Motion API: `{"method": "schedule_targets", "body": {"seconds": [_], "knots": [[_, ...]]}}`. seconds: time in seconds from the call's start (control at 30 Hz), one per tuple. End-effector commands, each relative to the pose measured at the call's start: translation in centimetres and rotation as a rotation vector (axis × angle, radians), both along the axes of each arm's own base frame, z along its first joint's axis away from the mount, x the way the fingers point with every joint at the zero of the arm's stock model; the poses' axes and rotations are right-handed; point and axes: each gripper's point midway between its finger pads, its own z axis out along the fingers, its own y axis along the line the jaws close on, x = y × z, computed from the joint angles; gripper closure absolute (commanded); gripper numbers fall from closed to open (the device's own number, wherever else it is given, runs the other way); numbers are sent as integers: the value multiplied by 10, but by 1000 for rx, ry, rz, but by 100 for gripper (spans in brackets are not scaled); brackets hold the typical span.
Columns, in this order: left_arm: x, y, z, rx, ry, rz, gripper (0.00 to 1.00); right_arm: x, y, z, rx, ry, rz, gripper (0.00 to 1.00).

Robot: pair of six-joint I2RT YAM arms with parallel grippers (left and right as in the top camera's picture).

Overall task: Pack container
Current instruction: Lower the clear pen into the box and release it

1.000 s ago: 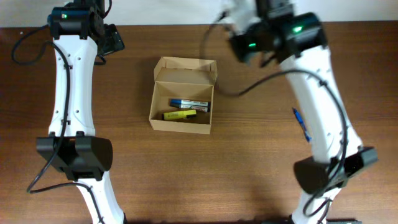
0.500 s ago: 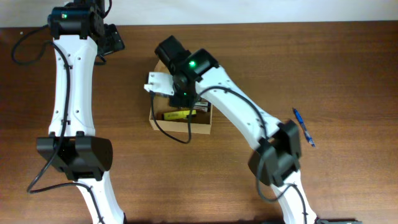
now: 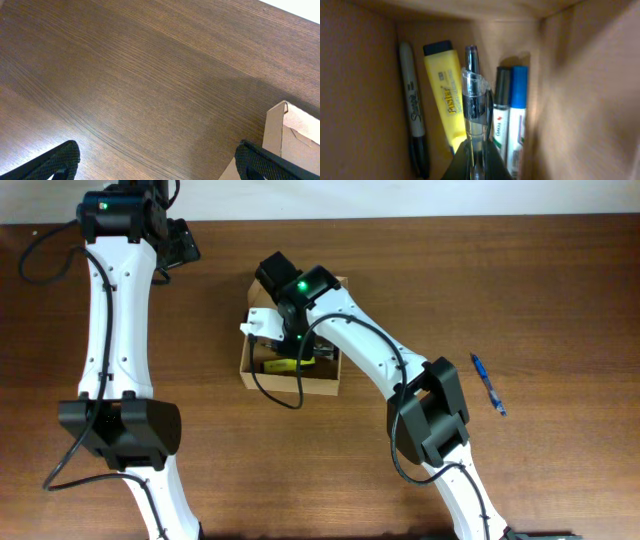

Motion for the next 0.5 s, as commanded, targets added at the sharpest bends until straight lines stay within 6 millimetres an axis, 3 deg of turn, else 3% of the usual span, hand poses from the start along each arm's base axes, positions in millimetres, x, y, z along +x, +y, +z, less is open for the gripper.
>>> {"method": "schedule_targets", "body": {"seconds": [0.0, 0.17, 0.2, 0.23, 0.33, 0.4, 0.47], "knots": [[1, 2, 5, 14, -10, -4, 0, -16, -2, -24, -22, 71, -11, 96], [1, 2, 5, 14, -10, -5, 0, -23, -6, -37, -40, 94, -8, 95], [1, 2, 5, 14, -10, -4, 0, -23, -5, -36, -39, 92, -9, 87], [1, 2, 5, 14, -10, -4, 0, -19, -4, -31, -32, 74, -39, 43], [1, 2, 5, 14, -10, -4, 0, -13, -1, -14, -5, 43, -73, 42], [1, 2, 5, 14, -10, -4, 0, -3, 0, 10, 16, -14, -123, 42], [1, 2, 5, 14, -10, -4, 0, 12, -3, 47, 39, -112, -207, 41]]}}
